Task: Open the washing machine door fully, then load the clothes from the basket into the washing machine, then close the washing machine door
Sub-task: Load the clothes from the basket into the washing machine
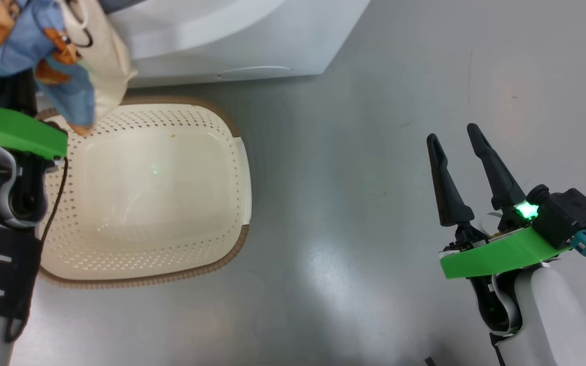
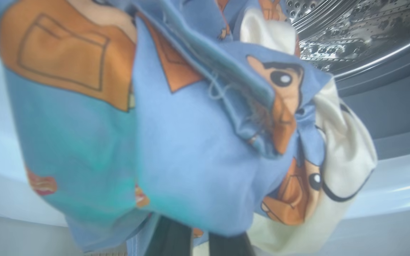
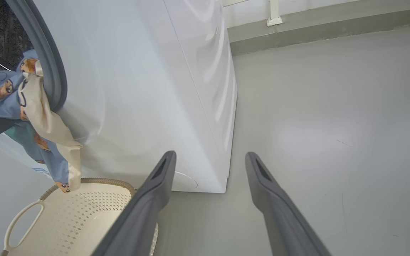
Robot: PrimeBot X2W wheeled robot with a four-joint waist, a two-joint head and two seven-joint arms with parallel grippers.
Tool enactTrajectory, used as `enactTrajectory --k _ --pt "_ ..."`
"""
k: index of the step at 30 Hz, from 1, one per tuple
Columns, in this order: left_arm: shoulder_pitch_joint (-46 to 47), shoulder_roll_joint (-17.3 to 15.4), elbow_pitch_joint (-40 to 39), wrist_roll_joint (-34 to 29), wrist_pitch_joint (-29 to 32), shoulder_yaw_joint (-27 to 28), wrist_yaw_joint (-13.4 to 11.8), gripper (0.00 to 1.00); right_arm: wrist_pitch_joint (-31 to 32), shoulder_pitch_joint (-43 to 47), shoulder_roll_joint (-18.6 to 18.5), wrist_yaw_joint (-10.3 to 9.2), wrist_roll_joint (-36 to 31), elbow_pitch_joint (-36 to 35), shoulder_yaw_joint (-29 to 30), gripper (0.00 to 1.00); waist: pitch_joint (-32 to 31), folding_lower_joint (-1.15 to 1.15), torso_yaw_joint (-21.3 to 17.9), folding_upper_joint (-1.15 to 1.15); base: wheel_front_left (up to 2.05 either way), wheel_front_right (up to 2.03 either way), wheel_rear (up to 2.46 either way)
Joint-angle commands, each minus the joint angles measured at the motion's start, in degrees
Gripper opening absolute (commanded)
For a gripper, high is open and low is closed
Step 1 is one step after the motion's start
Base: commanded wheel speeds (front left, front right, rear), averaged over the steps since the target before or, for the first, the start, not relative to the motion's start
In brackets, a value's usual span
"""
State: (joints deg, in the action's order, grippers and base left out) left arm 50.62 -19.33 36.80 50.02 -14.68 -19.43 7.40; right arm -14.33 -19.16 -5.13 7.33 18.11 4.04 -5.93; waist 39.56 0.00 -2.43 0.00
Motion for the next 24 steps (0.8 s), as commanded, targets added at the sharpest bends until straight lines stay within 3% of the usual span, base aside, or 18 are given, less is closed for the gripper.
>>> enactTrajectory --k 1,8,13,24 --pt "-1.2 -2.5 -2.5 -0.9 -0.3 2.4 0.1 0.0 -0.7 0.6 0.5 0.16 -0.5 -1.3 -1.0 1.0 -0.5 0.0 0.5 0.0 0.0 0.0 0.0" --pt "-3.0 -2.7 -11.7 -2.7 -0.3 5.5 0.1 0.0 -0.7 0.7 0.7 0.16 -0.2 -1.0 -1.1 1.0 -1.7 0.0 0.7 0.0 0.0 0.0 0.0" --pt "-1.1 -4.0 -15.0 -3.1 -0.3 4.2 0.1 0.0 -0.7 0.7 1.0 0.16 0.2 -0.6 -1.6 1.0 -2.2 0.0 0.4 0.0 0.0 0.0 0.0" --pt "14.9 -8.0 -4.3 -0.9 -0.3 -6.8 0.1 0.0 -0.7 -0.3 1.7 0.16 1.4 0.0 -2.8 1.0 -1.7 0.0 -2.1 0.0 0.0 0.0 0.0"
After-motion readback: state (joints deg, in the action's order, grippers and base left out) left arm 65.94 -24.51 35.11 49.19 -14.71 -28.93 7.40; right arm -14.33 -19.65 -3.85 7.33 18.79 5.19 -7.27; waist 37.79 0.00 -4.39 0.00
